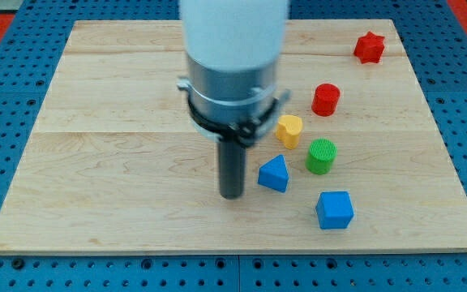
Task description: Nudge the yellow heart slightly down
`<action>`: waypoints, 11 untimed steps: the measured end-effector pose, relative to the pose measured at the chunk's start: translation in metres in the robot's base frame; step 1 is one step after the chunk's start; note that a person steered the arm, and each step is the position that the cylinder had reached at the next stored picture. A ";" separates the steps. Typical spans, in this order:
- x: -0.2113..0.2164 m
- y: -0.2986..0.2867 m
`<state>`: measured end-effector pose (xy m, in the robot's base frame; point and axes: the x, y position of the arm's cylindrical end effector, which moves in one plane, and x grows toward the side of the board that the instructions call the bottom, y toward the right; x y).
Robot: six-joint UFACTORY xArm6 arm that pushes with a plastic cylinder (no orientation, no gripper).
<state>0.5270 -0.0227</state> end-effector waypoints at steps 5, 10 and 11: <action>-0.135 0.029; -0.129 0.050; -0.132 0.042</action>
